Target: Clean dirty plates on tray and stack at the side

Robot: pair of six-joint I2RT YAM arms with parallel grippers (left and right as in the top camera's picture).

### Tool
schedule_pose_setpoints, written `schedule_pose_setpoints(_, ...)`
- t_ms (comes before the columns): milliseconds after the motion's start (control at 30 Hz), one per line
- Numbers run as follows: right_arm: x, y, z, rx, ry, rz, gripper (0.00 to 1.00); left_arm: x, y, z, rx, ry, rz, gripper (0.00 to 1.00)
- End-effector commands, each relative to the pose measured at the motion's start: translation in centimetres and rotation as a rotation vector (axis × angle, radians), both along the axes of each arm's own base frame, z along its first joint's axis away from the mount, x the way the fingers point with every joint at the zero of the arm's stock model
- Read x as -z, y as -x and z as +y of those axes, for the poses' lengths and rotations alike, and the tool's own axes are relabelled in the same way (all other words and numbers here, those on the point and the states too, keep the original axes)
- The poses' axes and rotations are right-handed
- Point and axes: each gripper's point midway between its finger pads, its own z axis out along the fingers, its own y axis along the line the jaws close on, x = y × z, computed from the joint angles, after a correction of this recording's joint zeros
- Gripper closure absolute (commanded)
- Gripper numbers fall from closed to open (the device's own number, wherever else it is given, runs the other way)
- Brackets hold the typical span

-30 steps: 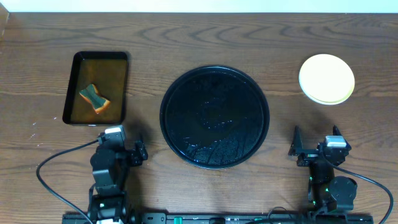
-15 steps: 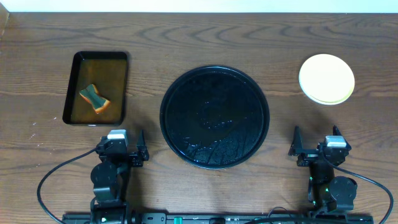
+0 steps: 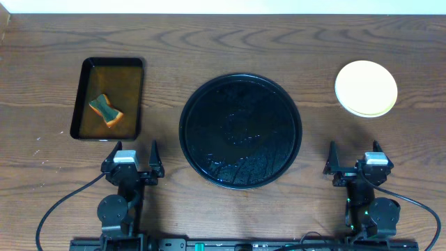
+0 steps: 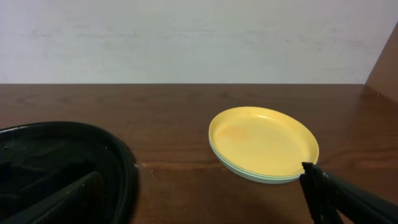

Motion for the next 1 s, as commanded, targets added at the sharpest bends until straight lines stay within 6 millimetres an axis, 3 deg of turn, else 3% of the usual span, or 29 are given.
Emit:
schedule_pose_setpoints(0,0.08,0.03,-0.14,0.004,0.012,0.001,0.01,1.53,0.14,0.3,-0.02,0.009,0.05,0.15)
schedule_pose_setpoints(967,0.06,0.03,-0.14,0.005,0.012,0.001,0.01,1.48,0.12,-0.03,0.001,-0.031,0.048,0.15)
